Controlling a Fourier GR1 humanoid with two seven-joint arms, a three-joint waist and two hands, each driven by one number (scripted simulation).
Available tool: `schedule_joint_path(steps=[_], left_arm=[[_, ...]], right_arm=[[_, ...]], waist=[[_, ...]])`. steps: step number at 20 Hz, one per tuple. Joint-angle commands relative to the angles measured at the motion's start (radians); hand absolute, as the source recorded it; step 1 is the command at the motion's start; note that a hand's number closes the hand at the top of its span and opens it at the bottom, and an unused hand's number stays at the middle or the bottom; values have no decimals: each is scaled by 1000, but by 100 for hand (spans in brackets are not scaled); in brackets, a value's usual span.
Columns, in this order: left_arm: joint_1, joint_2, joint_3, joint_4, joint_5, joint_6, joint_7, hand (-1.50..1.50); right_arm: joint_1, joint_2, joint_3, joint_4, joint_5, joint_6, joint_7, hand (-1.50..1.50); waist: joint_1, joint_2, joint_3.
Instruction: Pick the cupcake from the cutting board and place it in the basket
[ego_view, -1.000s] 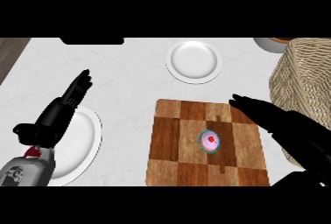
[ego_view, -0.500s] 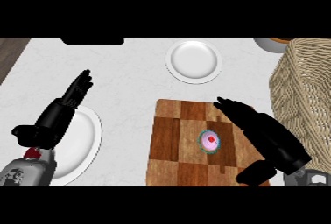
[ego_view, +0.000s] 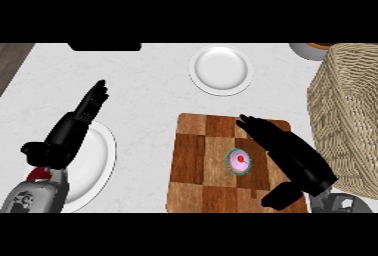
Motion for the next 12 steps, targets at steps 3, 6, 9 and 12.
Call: schedule_joint_path(steps=[3,6,9,12], left_arm=[[39,-18,2,-106,-27,-13,66,0],[18,-4,54,-30,-3,-60,5,0],[54,-21,52,2,-40,-66,-48,0],[-82,-11,103,127,-23,-76,-51,0]], right_arm=[[-9,71,12,-77,16,52,50,-150],[-78,49,-68,-49,-10,142,77,-150],[-16,71,-3,-1,92,60,23,-150],[60,22,-9,-39,112,55,-26,-150]], waist=[[2,-1,0],[2,0,0],[2,0,0],[-5,1,0]])
